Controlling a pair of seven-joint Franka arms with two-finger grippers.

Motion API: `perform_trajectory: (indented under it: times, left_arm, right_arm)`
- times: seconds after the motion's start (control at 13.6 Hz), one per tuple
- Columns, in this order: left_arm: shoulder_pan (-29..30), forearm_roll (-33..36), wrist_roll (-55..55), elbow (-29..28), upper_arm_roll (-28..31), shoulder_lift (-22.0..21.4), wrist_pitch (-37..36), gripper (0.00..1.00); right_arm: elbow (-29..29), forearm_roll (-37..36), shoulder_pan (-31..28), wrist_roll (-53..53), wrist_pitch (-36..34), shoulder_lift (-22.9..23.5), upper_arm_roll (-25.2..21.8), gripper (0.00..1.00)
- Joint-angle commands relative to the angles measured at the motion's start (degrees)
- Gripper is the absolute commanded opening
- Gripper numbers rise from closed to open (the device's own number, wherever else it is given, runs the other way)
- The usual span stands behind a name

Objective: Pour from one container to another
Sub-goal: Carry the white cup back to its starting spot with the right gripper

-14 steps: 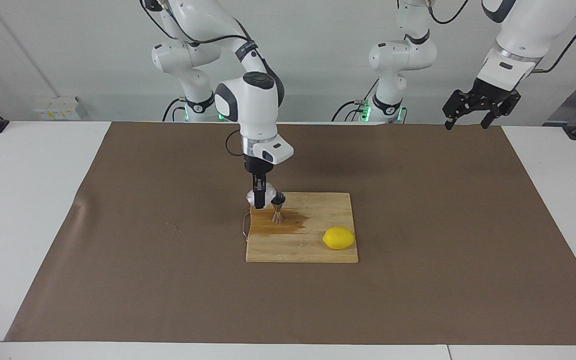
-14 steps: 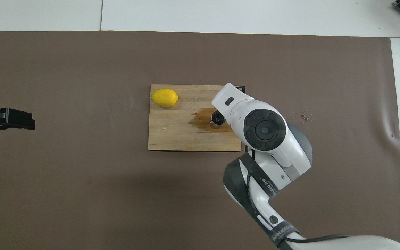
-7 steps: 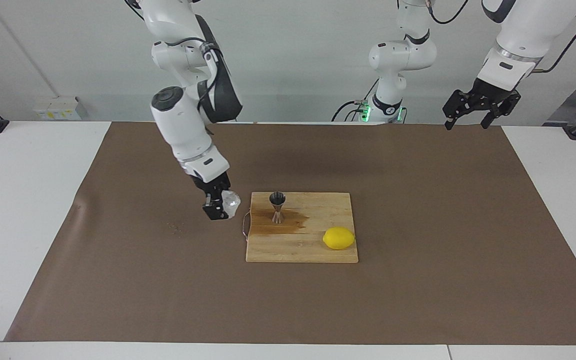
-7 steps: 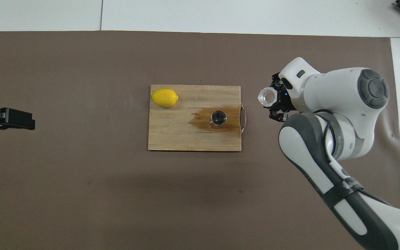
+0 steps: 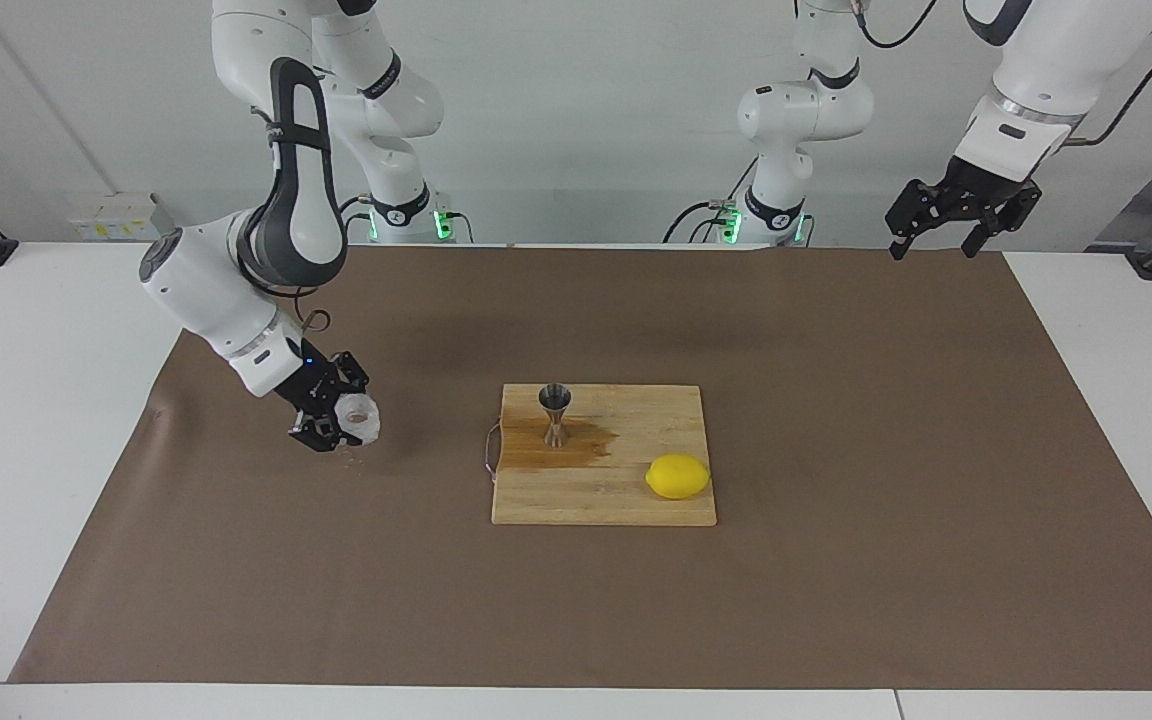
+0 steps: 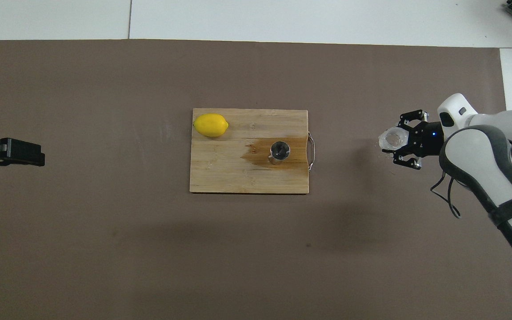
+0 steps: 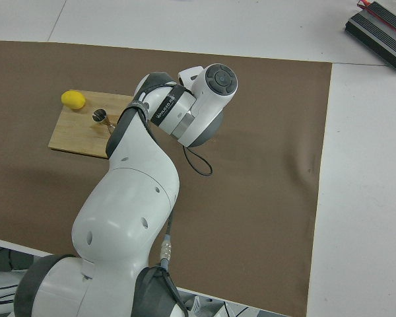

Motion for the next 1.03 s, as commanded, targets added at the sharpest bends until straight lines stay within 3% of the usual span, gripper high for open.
perform_trajectory:
  times: [0.0, 0.51, 0.59, 0.66, 0.95]
  left_arm:
    - [0.67, 0.23, 0.76, -1.36, -0.37, -1.49, -0.33, 1.0]
    - [0.67, 0.23, 0.76, -1.36, -0.37, -1.49, -0.33, 1.0]
    - [0.67, 0.23, 0.76, -1.36, -0.37, -1.49, -0.33, 1.0]
    - [0.67, 0.23, 0.76, -1.36, -0.37, -1.49, -0.33, 1.0]
    - [0.67, 0.23, 0.76, -1.36, -0.37, -1.49, -0.41, 1.0]
  right_arm:
    - [-3.3, 2.3, -2.18, -2.79, 0.56, -0.33, 0.78, 0.24]
    - [-3.58, 11.17, -5.27, -16.85, 4.25, 6.62, 0.78, 0.26]
    - [-3.49, 11.27, -5.18, -16.86, 4.16, 6.71, 0.78, 0.39]
    - [-3.23, 11.27, -5.09, -16.86, 4.08, 6.71, 0.78, 0.99]
    - [-3.4, 9.17, -4.04, -10.3, 0.67, 1.8, 0.52, 1.0]
